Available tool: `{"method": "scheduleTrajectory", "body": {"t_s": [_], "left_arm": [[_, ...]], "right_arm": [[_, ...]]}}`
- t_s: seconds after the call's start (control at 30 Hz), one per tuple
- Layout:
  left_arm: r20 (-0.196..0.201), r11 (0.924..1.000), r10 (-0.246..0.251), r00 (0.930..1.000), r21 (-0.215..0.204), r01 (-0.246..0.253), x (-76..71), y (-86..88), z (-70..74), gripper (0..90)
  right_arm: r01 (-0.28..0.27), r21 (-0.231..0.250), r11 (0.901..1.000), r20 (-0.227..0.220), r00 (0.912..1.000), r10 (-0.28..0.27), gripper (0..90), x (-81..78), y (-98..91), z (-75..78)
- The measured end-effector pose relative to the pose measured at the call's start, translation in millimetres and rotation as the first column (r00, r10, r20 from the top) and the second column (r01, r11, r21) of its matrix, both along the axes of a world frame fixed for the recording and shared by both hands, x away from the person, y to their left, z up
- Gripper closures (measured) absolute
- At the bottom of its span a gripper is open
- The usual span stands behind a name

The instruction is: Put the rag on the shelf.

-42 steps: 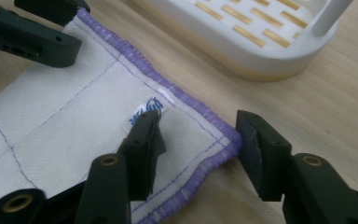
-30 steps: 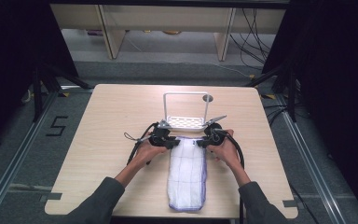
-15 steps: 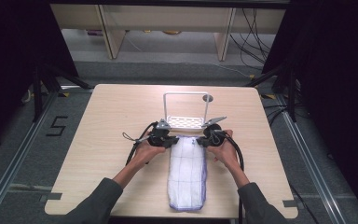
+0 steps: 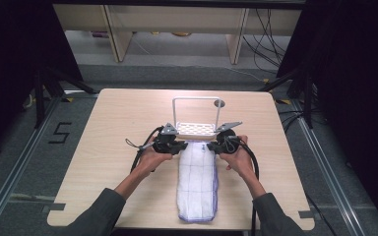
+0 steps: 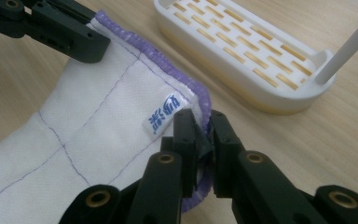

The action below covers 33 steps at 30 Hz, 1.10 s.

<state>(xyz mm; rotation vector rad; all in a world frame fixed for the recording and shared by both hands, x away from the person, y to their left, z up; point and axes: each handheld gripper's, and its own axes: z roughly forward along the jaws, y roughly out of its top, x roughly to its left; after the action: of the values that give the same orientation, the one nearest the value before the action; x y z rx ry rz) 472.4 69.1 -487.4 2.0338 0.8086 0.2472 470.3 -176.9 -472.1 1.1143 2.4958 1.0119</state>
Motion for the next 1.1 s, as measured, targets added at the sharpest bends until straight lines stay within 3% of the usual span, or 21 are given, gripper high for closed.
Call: {"method": "scheduleTrajectory", "body": {"t_s": [0.13,0.2,0.23,0.27,0.3,0.33,0.53,0.57,0.6,0.67,0.73,0.77,0.83,1.1], "left_arm": [[-0.014,0.9997,-0.007,0.9999,-0.024,0.007,-4.3,4.0,11.5,84.1],[0.001,0.9996,-0.015,0.9999,-0.025,0.015,-7.5,6.6,19.6,84.2],[0.011,0.9995,-0.012,0.9999,-0.03,0.013,-9.8,7.3,23.8,84.2],[0.021,0.9991,-0.021,0.9996,-0.037,0.022,-11.6,8.3,27.9,84.2],[0.025,0.9992,-0.023,0.9994,-0.034,0.023,-14.4,9.2,32.4,84.2],[0.035,0.9986,-0.033,0.9988,-0.039,0.035,-16.4,10.3,35.9,84.2],[0.051,0.9969,-0.065,0.9966,-0.041,0.067,-26.4,15.5,51.2,84.0],[0.05,0.9967,-0.065,0.9966,-0.046,0.067,-27.1,16.2,52.8,84.0],[0.052,0.9967,-0.068,0.9963,-0.041,0.07,-27.7,17.5,55.6,84.0],[0.057,0.9962,-0.075,0.9956,-0.04,0.077,-28.4,19.4,61.3,83.9],[0.052,0.9958,-0.073,0.996,-0.051,0.076,-29.3,20.0,66.7,83.8],[0.056,0.9956,-0.077,0.9955,-0.049,0.08,-29.8,20.3,69.3,83.8],[0.063,0.9959,-0.081,0.9947,-0.037,0.083,-30.9,20.4,75.2,83.8],[0.093,0.9941,-0.095,0.9911,-0.042,0.1,-40.0,19.5,96.3,83.8]], "right_arm": [[-0.007,0.016,0.9998,0.014,0.9999,0.007,83.8,-6.7,-1.2,8.7],[-0.011,0.033,0.9994,0.018,0.9998,0.01,83.8,-12.4,-1.5,16.6],[-0.008,0.042,0.9991,0.052,0.9986,0.006,83.8,-14.4,-1.0,18.2],[-0.019,0.043,0.9989,0.035,0.9992,0.017,83.8,-18.2,-1.5,24.0],[-0.022,0.063,0.9978,0.076,0.9969,0.017,83.8,-19.9,-1.0,25.3],[-0.033,0.044,0.9985,0.065,0.9974,0.03,83.8,-23.1,-2.3,30.7],[-0.047,0.058,0.9972,0.082,0.9957,0.042,83.9,-36.5,-1.4,49.2],[-0.036,0.089,0.9954,0.091,0.9954,0.028,83.9,-38.8,0.8,51.1],[-0.053,0.063,0.9966,0.087,0.9951,0.047,83.9,-39.4,-1.3,55.1],[-0.06,0.084,0.9947,0.09,0.9946,0.053,83.9,-43.2,0.2,59.7],[-0.073,0.085,0.9937,0.107,0.9922,0.064,83.9,-43.9,-0.2,64.0],[-0.077,0.083,0.9936,0.092,0.9933,0.069,83.9,-45.0,-0.1,66.9],[-0.1,0.08,0.9917,0.11,0.9898,0.091,83.9,-44.0,-0.8,70.6],[-0.101,0.084,0.9913,0.136,0.9867,0.089,83.9,-53.4,-2.6,94.5]]}}
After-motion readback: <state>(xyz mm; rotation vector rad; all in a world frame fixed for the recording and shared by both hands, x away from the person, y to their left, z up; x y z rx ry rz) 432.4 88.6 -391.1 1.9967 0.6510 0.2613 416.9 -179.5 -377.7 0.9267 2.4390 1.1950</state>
